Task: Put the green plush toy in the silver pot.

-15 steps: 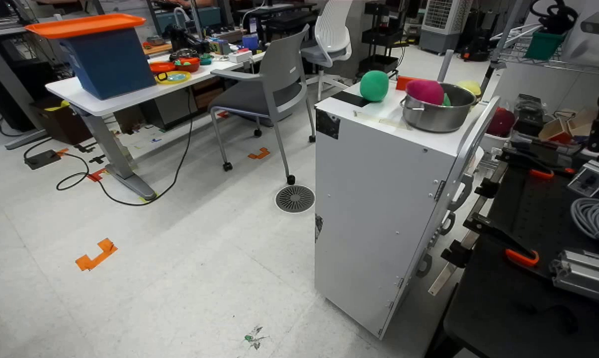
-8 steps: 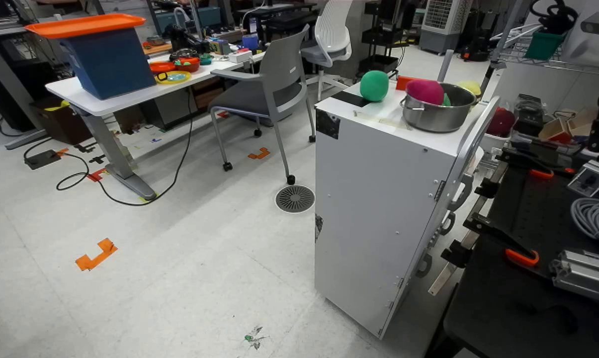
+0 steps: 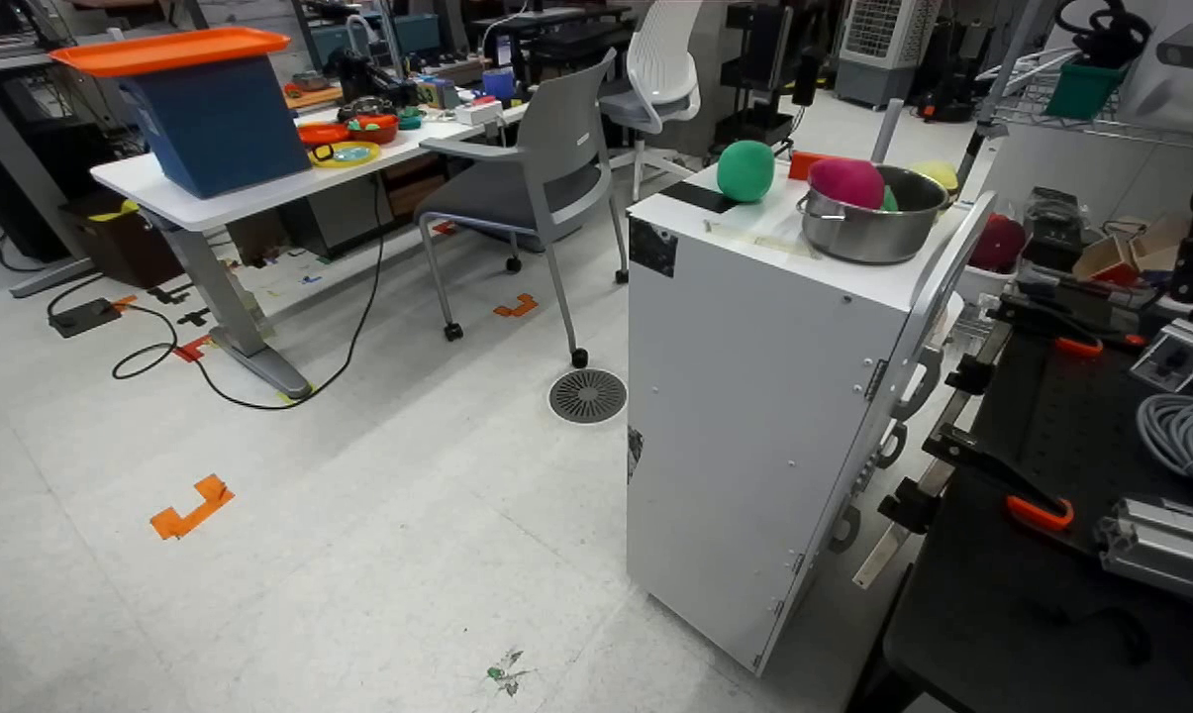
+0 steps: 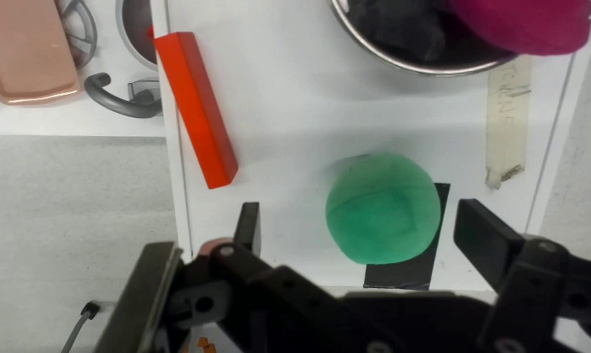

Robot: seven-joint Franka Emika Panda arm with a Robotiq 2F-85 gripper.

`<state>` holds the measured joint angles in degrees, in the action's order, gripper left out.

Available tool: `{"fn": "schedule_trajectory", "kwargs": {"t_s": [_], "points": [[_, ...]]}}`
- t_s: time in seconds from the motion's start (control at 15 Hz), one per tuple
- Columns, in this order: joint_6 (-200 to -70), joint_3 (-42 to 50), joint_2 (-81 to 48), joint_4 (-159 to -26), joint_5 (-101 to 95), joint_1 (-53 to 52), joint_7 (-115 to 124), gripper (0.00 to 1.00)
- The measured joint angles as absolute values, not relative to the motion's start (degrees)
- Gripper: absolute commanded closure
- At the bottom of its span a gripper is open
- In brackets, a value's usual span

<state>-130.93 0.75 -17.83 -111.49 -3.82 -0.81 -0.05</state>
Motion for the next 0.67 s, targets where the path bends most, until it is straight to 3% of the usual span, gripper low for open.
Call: {"fn": "schedule_trajectory", "kwargs": {"t_s": [0.67], "points": [[-130.89, 0.58, -18.96, -111.43, -0.72, -0.41, -0.31, 0.0]]}}
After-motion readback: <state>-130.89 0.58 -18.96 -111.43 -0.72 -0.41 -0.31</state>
